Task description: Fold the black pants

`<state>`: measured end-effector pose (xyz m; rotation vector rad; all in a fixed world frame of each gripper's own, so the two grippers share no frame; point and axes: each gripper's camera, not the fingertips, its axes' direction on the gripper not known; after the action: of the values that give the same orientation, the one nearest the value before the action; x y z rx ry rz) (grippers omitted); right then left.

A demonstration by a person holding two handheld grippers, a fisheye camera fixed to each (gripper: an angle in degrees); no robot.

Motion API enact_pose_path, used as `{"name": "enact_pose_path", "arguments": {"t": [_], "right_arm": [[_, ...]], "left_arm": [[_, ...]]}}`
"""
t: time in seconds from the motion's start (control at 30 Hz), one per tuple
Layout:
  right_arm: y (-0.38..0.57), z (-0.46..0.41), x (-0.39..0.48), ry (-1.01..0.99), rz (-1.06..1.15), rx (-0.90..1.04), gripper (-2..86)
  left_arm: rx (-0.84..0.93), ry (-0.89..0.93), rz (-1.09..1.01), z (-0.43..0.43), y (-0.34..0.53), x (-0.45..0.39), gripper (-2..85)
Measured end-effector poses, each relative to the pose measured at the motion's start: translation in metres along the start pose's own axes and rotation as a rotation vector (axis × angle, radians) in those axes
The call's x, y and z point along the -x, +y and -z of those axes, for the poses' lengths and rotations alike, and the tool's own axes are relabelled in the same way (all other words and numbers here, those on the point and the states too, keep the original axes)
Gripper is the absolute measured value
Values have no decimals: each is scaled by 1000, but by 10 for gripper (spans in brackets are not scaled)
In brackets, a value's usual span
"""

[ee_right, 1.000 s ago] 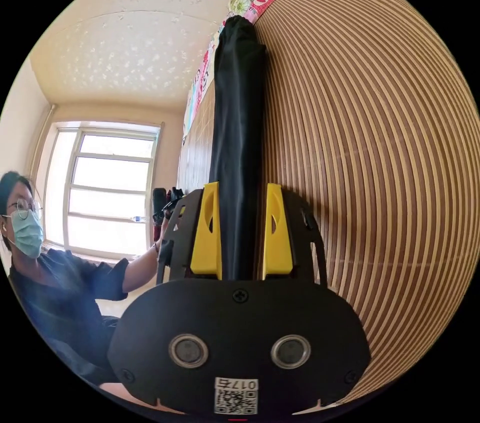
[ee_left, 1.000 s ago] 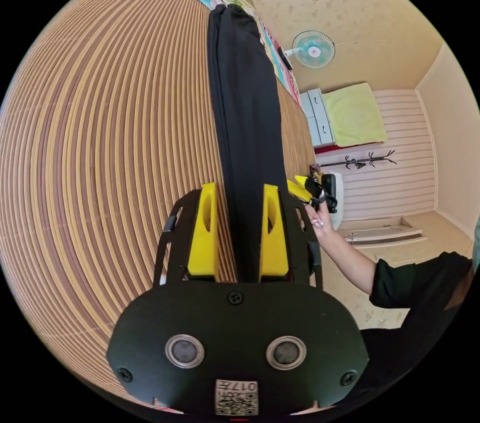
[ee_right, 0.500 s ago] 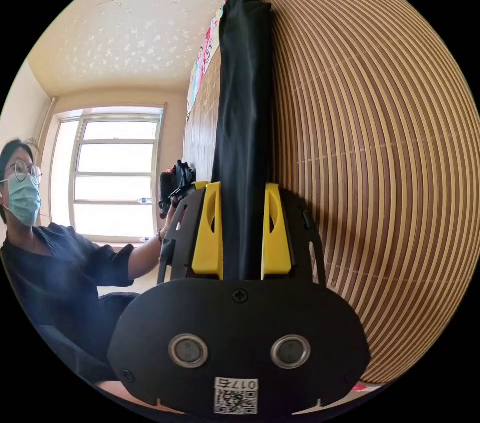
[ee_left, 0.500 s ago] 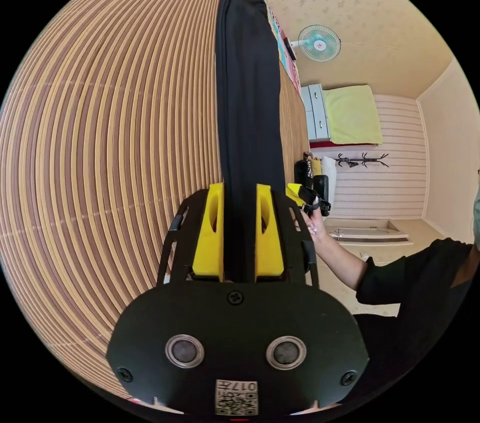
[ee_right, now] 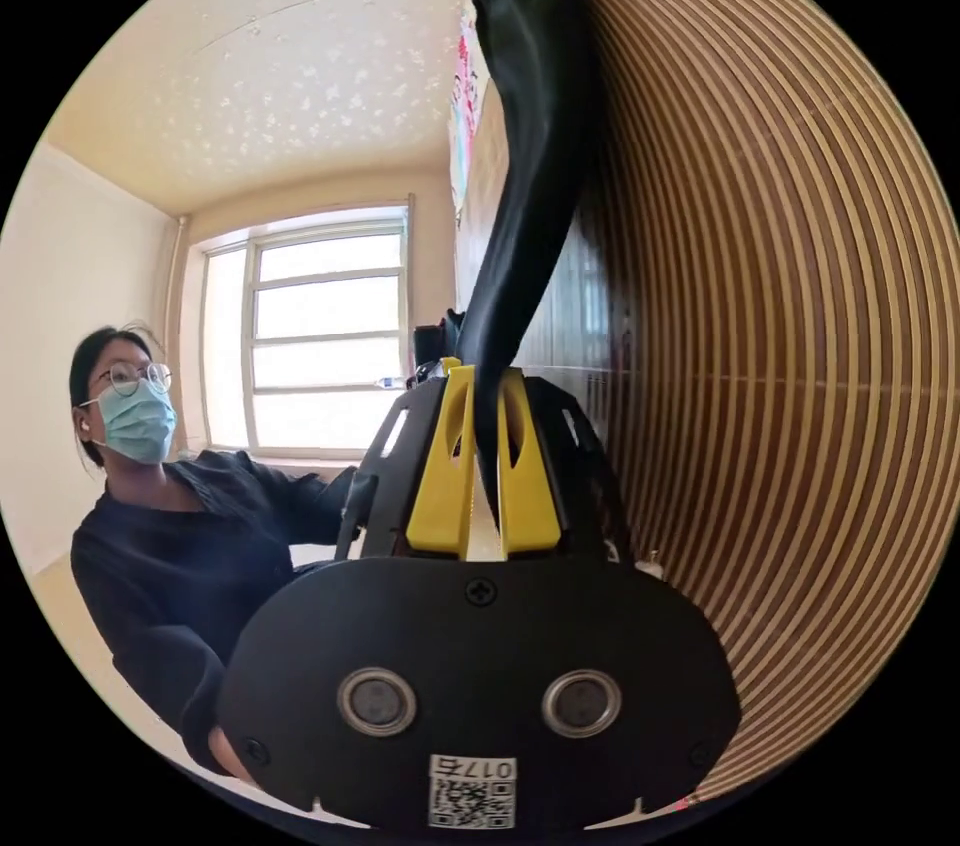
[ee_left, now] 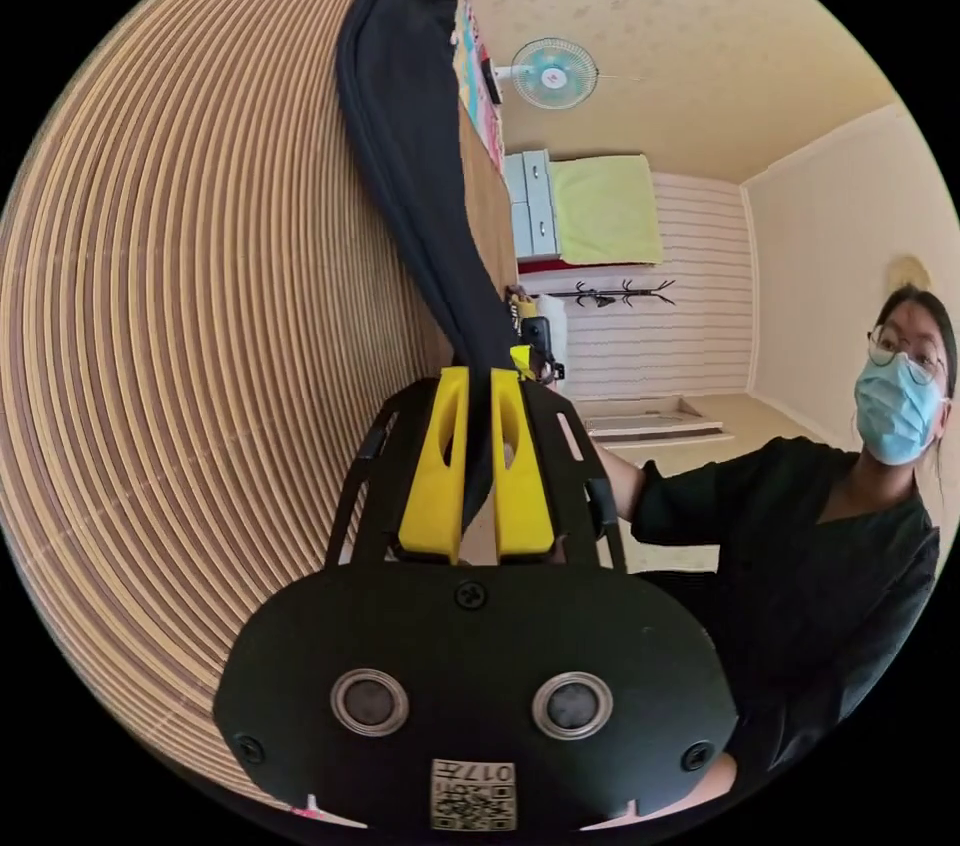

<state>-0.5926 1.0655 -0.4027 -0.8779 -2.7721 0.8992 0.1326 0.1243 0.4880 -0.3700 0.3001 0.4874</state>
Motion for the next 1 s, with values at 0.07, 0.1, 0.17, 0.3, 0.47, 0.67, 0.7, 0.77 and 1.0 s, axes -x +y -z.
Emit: {"name": "enact_pose_path", "arguments": {"t": [0.07,0.1,0.17,0.3,0.47,0.67,0.7,0.77,1.0], "right_arm": [[9,-3,34,12,36,11,18],[15,-5,59,31,59,23,15],[25,-8,97,50,93,39,11],[47,-14,191,49,192,69,3],[61,-23,305,110,349,110,-1],[61,-31,435,125,563,106,-1],[58,-32,459,115,611,94,-1],[52,-34,495,98,689,81,0],[23,-62,615,159,914,39,0]], "left_arm": [[15,-8,-76,0,19,-45,43],[19,-12,-95,1,24,-57,43],[23,-21,-163,3,45,-106,42],[7,-8,-261,10,75,-180,42],[0,-17,-422,17,107,-287,41],[-86,4,-625,31,123,-398,41],[-100,11,-647,32,124,-407,41],[-154,59,-733,38,125,-445,41],[-262,98,-842,52,119,-515,42]]}}
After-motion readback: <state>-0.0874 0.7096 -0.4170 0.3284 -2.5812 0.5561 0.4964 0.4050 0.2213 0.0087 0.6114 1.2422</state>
